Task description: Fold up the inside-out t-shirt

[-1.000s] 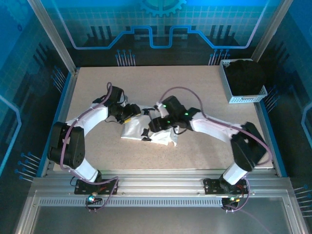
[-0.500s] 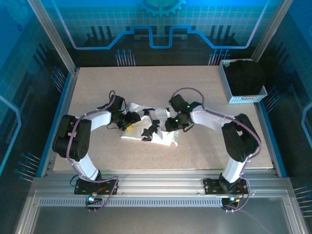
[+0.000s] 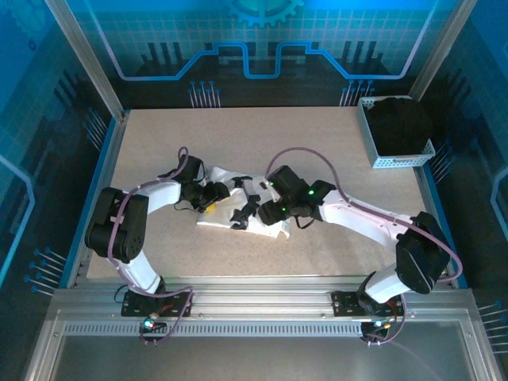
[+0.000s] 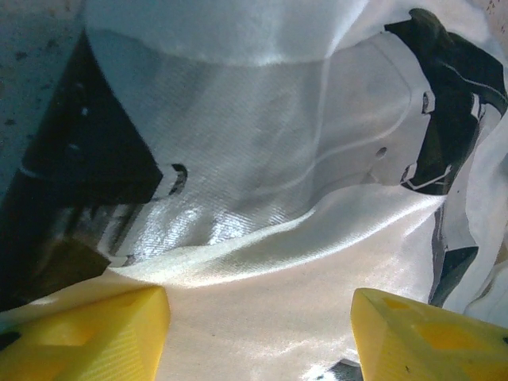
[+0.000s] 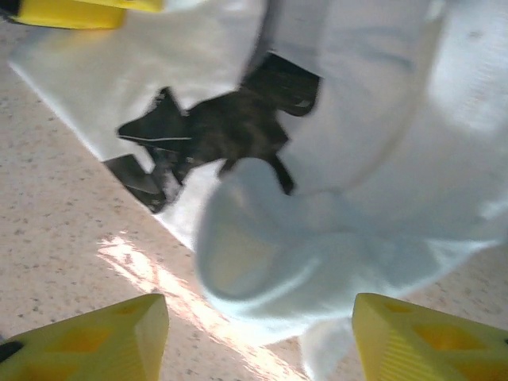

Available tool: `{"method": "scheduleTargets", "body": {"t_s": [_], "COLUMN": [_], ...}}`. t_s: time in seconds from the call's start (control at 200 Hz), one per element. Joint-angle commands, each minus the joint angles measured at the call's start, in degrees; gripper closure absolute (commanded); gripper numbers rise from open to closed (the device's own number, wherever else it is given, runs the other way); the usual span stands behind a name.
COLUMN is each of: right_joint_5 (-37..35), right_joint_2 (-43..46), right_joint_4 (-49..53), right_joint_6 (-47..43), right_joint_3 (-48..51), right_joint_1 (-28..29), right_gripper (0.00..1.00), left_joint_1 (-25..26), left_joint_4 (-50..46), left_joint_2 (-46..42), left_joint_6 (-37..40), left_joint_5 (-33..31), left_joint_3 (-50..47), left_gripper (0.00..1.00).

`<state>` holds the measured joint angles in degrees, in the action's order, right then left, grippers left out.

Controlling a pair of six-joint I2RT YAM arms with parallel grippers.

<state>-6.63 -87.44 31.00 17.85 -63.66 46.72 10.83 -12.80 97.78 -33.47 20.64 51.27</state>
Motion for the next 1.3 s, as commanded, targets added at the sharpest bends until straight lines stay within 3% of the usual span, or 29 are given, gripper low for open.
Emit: {"method": "scheduleTargets", "body": {"t_s": [0.0,0.09,0.16,0.245,0.385,0.475,0.6,0.705,0.82,0.975,1.115,1.296], "right_joint_5": [-5.0,-9.7,-14.3,-15.7,-13.8,-11.1,-8.6,-1.4,4.8,5.6,10.1,3.4], "right_joint_2": [-7.5,-13.6,-14.6,-10.7,-2.0,2.1,6.8,8.2,2.3,-9.6,-17.7,-23.8], "right_joint_4": [1.5,6.5,9.8,11.1,11.0,10.0,6.6,-1.8,-8.5,-8.7,-8.2,-1.1], "right_joint_6": [-2.9,-3.2,-2.0,1.2,7.9,10.7,9.0,5.8,3.5,-0.5,-1.7,1.7], "right_joint_3": [-5.9,-10.0,-10.7,-6.9,4.9,10.4,11.2,9.7,4.3,-5.2,-12.0,-17.3], "right_joint_1": [2.0,2.6,2.3,0.6,-5.5,-9.1,-9.9,-9.3,-8.8,-7.1,-7.9,-14.5], "right_gripper": [0.33,0.36,0.50,0.64,0.70,0.69,0.52,0.43,0.46,0.60,0.66,0.72], "left_joint_1": [-0.1,-0.1,-0.1,-0.1,-0.2,-0.1,-0.1,-0.1,-0.1,0.0,0.0,0.1], "left_joint_4": [-1.9,-1.9,-1.9,-2.2,-3.4,-4.0,-4.3,-4.1,-4.0,-4.0,-3.7,-3.3], "left_joint_2": [-1.0,-1.0,-1.0,-1.1,-1.3,-1.4,-1.9,-2.0,-2.2,-2.4,-2.2,-2.1], "left_joint_6": [2.2,2.4,2.4,2.9,4.2,4.8,5.0,4.9,4.7,4.7,4.5,4.3], "left_joint_5": [-1.4,-1.3,-1.2,-1.3,-2.4,-2.7,-2.5,-2.1,-1.8,-1.1,-0.7,-0.4], "left_joint_3": [0.3,0.3,0.2,0.2,0.7,0.9,1.1,1.2,1.2,1.3,1.2,1.1], "left_gripper": [0.36,0.36,0.36,0.36,0.36,0.36,0.36,0.35,0.35,0.35,0.35,0.35]}}
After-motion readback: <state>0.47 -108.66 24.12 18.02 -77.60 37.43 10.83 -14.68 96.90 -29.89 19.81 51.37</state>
